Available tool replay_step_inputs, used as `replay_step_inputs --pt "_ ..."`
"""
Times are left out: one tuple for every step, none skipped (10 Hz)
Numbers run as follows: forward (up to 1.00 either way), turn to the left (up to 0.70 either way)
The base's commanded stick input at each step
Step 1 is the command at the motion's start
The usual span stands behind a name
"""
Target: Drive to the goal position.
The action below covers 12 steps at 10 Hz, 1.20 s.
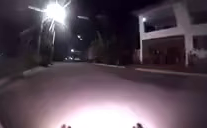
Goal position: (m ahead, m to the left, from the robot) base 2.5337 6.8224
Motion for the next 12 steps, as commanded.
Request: replay_step_inputs --pt "0.6 0.0" --pt "0.6 0.0" --pt "0.6 0.0" --pt "0.6 0.0" --pt "0.6 0.0" --pt "0.6 0.0" --pt "0.6 0.0" --pt "0.6 0.0" --pt "0.6 0.0" --pt "0.6 0.0" --pt "0.6 0.0" --pt "0.6 0.0"
